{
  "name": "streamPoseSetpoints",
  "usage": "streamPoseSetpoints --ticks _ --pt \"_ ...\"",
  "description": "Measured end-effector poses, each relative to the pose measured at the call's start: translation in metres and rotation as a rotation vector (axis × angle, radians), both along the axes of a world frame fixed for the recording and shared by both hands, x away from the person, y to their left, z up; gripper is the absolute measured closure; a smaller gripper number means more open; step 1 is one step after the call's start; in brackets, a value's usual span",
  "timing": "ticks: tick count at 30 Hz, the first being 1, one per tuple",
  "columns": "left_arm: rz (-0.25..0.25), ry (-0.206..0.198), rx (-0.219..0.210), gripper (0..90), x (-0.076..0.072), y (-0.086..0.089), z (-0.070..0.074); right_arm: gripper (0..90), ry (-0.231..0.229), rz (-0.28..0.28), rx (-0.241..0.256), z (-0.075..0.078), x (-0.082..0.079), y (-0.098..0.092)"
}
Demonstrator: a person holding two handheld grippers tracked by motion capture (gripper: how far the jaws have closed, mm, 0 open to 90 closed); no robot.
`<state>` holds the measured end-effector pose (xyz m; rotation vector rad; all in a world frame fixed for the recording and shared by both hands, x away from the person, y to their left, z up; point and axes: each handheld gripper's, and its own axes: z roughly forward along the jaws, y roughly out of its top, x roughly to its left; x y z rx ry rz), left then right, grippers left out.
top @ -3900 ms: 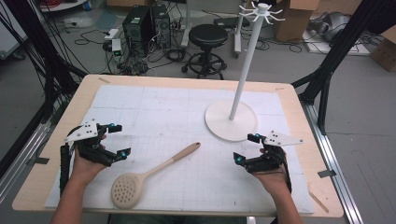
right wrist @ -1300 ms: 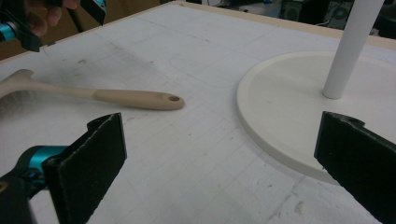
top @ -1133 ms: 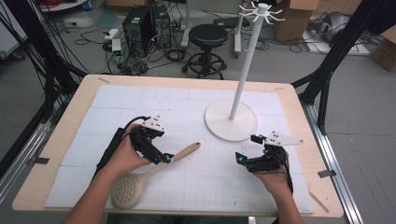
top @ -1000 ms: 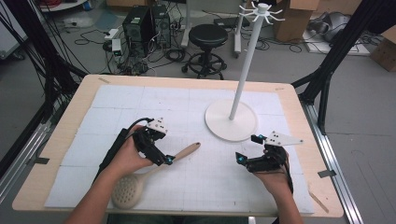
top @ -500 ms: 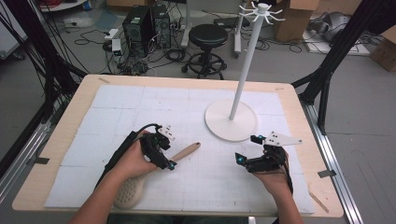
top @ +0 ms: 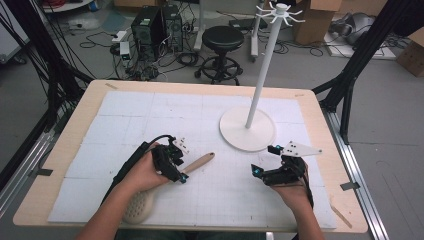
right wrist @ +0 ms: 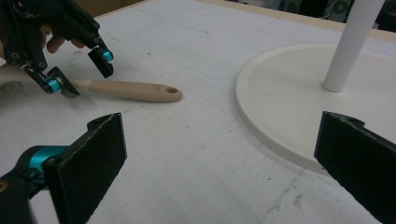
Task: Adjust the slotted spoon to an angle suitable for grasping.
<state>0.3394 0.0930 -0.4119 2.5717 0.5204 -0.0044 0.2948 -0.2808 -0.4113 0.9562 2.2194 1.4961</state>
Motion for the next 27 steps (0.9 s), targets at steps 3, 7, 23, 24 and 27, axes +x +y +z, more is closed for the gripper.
streamPoseSetpoints --ticks 3,7,23,24,27 --pt "-0.007 0.008 0.007 43.8 0.0003 -0.0002 -0.0005 0.9 0.001 -0.001 -0.003 -0.0003 -0.0001 -0.0001" --pt "-0.011 0.013 0.010 46.5 0.0000 -0.0008 -0.0015 0.9 0.004 0.001 -0.005 -0.0009 0.0001 0.0001" --pt "-0.006 0.038 0.043 60.5 -0.0006 -0.0012 -0.0028 0.9 0.009 0.002 -0.021 -0.0030 0.0009 0.0007" --pt "-0.005 0.039 0.046 60.5 -0.0009 -0.0017 -0.0031 0.9 0.008 0.003 -0.023 -0.0032 0.0010 0.0007" --pt "-0.016 0.028 0.052 60.6 -0.0021 -0.0036 -0.0038 0.9 0.011 0.000 -0.035 -0.0040 0.0012 0.0012"
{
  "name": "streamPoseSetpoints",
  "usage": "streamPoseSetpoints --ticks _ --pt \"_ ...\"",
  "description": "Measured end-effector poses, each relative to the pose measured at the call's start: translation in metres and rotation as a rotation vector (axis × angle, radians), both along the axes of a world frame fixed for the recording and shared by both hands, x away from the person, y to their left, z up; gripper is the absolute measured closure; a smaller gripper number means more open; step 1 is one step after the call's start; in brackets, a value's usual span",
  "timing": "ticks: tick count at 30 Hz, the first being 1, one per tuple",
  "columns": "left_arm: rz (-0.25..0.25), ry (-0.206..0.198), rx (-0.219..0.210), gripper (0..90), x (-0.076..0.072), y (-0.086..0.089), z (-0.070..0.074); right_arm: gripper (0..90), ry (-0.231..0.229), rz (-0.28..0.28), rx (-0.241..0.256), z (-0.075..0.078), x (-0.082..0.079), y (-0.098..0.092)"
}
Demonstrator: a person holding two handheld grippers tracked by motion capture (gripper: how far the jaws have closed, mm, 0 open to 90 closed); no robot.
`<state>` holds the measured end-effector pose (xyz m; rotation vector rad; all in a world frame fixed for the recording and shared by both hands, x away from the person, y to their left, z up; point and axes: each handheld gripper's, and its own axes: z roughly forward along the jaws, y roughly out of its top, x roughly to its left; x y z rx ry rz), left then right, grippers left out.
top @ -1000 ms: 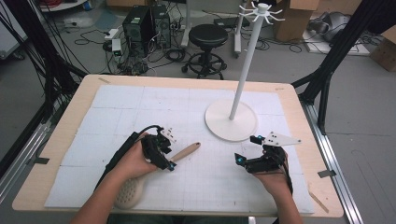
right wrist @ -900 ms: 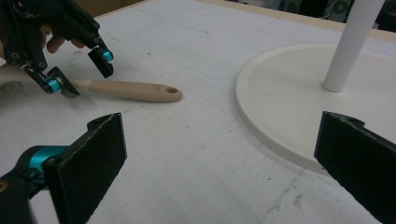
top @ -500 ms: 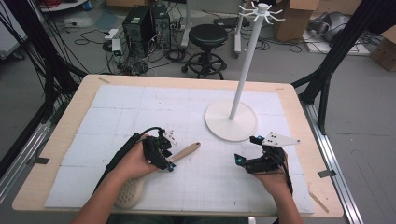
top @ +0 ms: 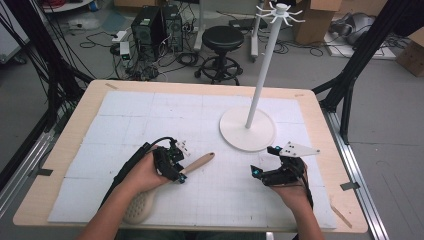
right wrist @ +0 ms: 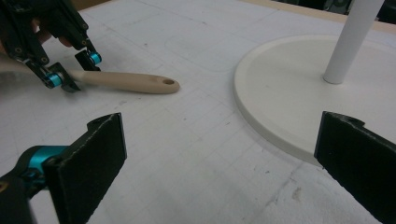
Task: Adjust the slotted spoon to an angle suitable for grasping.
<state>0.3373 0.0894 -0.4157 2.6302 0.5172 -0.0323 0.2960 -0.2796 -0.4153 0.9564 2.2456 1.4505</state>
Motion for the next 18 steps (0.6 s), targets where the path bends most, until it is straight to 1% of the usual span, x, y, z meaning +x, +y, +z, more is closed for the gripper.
streamPoseSetpoints --ticks 2,4,8,10,11,15,18 --pt "-0.003 0.006 -0.002 66.0 0.0001 -0.0003 0.0004 0.9 0.007 0.000 -0.003 -0.0007 0.0000 0.0001" --pt "-0.012 0.003 0.012 66.1 -0.0002 -0.0021 0.0009 0.9 0.002 -0.001 -0.001 -0.0006 0.0001 0.0001" --pt "-0.009 -0.003 0.021 66.8 -0.0005 -0.0029 0.0014 0.9 0.001 -0.001 -0.001 -0.0006 0.0001 0.0001" --pt "0.003 0.000 0.023 67.4 -0.0010 -0.0032 0.0018 1.0 0.002 0.000 -0.001 -0.0006 0.0001 0.0000" --pt "-0.004 -0.006 0.031 67.8 -0.0008 -0.0033 0.0022 1.0 0.002 0.000 -0.003 -0.0007 0.0002 -0.0001" --pt "-0.003 -0.015 0.037 67.8 -0.0017 -0.0042 0.0026 0.9 0.005 -0.005 -0.003 -0.0010 0.0000 -0.0005" --pt "-0.010 -0.028 0.052 67.9 -0.0027 -0.0055 0.0034 0.9 0.004 -0.005 -0.004 -0.0010 0.0001 -0.0008"
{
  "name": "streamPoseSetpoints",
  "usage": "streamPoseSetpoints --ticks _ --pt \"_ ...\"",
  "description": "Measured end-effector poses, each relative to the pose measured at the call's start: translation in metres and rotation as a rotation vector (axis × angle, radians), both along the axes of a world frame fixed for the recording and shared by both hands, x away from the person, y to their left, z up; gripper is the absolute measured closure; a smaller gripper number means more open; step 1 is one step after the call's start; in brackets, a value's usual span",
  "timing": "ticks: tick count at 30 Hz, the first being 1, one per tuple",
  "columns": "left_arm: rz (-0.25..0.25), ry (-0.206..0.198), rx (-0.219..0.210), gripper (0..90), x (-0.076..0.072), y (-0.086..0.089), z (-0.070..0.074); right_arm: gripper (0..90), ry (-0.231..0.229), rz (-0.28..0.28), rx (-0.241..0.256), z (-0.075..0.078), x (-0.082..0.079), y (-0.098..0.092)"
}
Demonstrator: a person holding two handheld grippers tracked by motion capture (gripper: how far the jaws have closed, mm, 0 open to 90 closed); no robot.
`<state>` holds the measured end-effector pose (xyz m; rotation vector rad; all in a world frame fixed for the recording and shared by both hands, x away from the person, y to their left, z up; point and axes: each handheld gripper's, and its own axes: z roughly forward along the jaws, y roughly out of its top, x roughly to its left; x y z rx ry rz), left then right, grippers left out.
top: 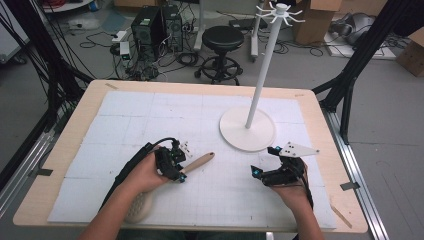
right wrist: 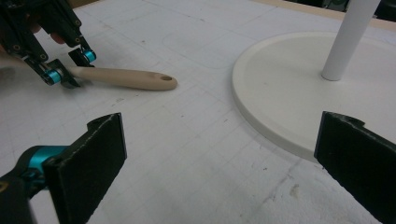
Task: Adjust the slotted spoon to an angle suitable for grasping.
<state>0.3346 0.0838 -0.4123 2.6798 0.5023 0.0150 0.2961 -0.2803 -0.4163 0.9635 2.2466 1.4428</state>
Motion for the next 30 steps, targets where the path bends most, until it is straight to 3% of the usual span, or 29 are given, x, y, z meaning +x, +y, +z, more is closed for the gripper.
streamPoseSetpoints --ticks 14,18,22,30 --pt "-0.054 0.001 0.029 73.5 -0.004 -0.006 0.005 0.9 0.003 -0.002 0.002 0.000 0.000 -0.001" --pt "-0.059 0.007 0.007 75.3 -0.004 -0.003 0.009 0.9 0.002 -0.003 0.004 0.000 0.000 -0.001" --pt "-0.050 -0.010 -0.018 75.5 -0.005 0.001 0.017 1.0 0.003 -0.004 0.005 0.000 0.000 -0.001" --pt "-0.025 -0.048 -0.114 75.7 -0.005 0.014 0.036 0.9 0.004 -0.002 0.000 -0.001 0.000 0.000"
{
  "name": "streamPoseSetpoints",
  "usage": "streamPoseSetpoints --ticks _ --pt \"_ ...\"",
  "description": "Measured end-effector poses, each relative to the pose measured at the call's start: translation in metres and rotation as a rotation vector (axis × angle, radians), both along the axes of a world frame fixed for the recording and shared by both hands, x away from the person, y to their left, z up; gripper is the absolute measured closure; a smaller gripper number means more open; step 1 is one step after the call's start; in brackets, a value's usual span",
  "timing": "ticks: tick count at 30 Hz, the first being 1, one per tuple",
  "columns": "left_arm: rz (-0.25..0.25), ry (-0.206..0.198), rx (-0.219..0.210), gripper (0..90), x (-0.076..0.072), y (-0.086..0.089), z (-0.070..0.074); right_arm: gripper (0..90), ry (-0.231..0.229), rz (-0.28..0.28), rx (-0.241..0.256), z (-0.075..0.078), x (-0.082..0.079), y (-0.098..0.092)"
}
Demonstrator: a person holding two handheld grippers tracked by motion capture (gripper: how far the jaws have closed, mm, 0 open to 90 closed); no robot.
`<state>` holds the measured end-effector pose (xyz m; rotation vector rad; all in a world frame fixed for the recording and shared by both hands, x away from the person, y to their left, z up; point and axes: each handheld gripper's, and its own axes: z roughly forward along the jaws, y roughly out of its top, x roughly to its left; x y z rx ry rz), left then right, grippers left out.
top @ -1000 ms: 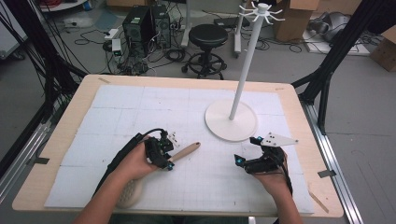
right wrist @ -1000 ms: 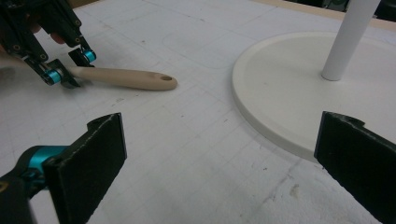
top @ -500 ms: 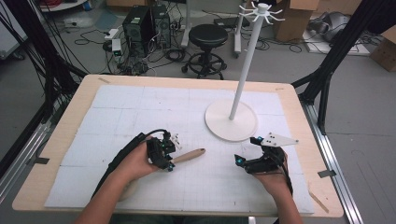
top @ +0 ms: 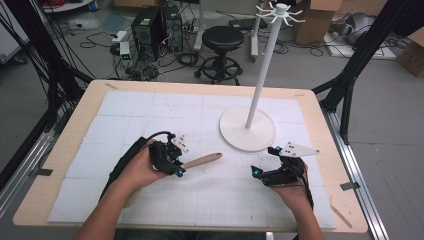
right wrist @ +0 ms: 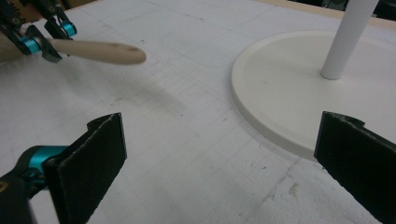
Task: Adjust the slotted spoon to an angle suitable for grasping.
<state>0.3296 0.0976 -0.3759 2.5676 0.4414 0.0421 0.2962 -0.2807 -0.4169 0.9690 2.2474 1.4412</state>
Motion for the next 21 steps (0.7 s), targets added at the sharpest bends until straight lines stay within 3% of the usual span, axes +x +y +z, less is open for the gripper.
streamPoseSetpoints --ticks 9,12,21 --pt "0.007 -0.041 -0.089 75.8 -0.002 0.011 0.027 0.9 0.003 0.002 -0.004 0.000 0.000 0.000" --pt "0.013 -0.060 -0.157 75.8 -0.002 0.018 0.039 0.9 0.000 -0.001 0.002 0.000 0.000 0.000" --pt "0.021 -0.076 -0.235 75.8 0.000 0.034 0.062 0.9 -0.004 0.005 0.000 -0.001 0.000 0.000"
